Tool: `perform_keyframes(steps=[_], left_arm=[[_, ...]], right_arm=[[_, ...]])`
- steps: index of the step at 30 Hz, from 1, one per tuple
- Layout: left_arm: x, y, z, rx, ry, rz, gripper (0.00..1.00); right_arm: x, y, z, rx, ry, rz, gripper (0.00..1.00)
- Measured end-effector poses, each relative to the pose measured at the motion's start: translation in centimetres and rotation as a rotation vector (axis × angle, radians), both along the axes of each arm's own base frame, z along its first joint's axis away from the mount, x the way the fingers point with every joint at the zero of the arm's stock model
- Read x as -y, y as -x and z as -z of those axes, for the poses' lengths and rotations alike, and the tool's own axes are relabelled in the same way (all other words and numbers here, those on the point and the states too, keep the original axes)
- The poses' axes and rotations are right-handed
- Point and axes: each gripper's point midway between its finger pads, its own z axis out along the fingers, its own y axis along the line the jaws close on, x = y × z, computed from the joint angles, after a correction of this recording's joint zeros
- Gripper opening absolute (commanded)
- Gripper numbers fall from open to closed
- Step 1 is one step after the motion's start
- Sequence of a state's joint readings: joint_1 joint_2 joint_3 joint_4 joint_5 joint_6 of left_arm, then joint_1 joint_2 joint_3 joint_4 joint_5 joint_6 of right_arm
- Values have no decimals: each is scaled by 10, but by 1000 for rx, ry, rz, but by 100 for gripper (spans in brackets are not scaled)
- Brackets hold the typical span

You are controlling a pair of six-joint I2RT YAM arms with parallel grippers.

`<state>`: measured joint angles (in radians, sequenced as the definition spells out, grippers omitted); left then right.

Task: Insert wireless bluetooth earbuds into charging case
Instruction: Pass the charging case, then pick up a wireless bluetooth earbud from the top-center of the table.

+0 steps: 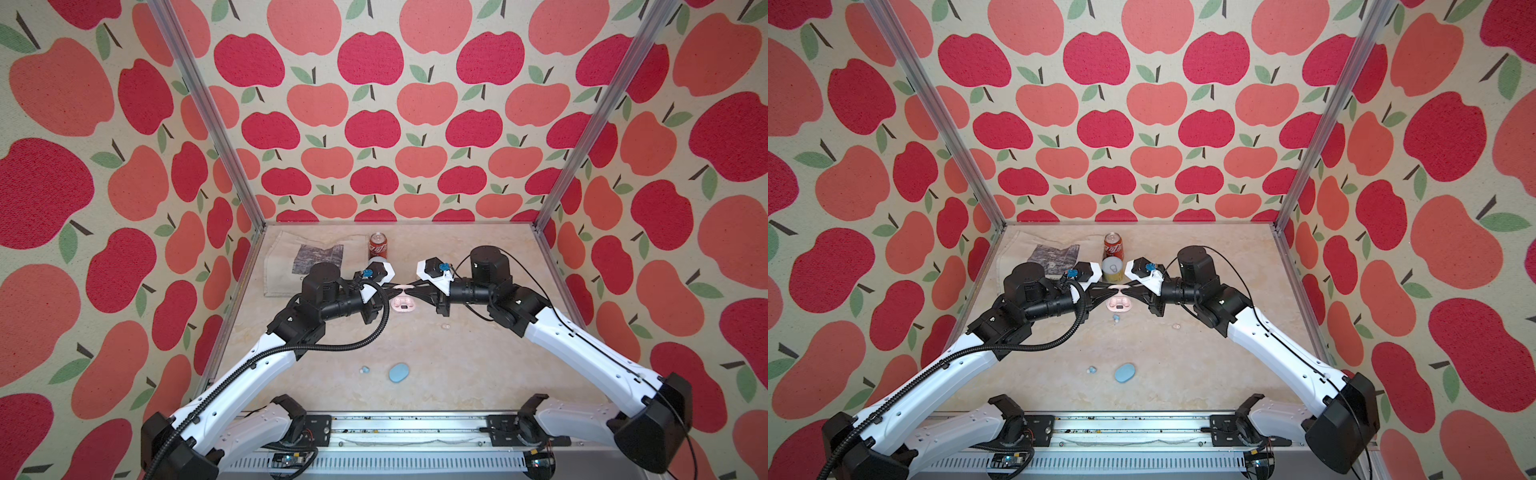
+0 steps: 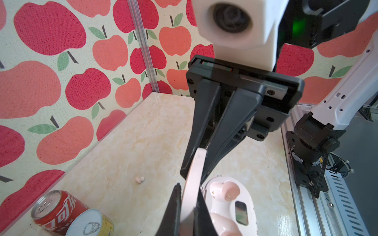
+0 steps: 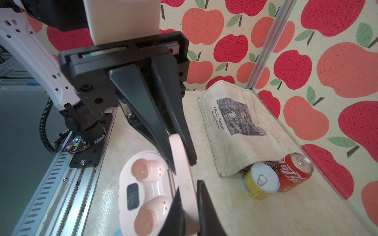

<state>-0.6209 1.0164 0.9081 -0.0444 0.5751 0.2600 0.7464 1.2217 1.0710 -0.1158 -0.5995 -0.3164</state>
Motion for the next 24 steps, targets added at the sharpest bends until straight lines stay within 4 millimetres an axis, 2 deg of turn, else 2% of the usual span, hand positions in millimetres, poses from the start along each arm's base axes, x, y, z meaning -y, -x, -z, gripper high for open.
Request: perform_keyframes(steps=[6, 11, 14, 18, 21, 24], left_arm=[[-4, -9, 3, -6, 8, -62, 0], [-17, -22, 28, -74, 21, -193, 0], [-26, -26, 47, -118, 38, -266, 0], [-36, -27, 69, -169, 72, -333, 0], [-41, -23, 82, -178, 95, -349, 0], [-40, -15, 90, -153, 110, -333, 0]], right_arm=[[-1, -6, -3, -13, -22, 32, 22], [8, -26, -8, -62, -69, 149, 28], [21, -41, -14, -109, -95, 263, 30], [49, -59, -23, -217, -137, 441, 32], [72, -70, -20, -328, -126, 581, 33], [95, -79, -9, -432, -74, 725, 33]])
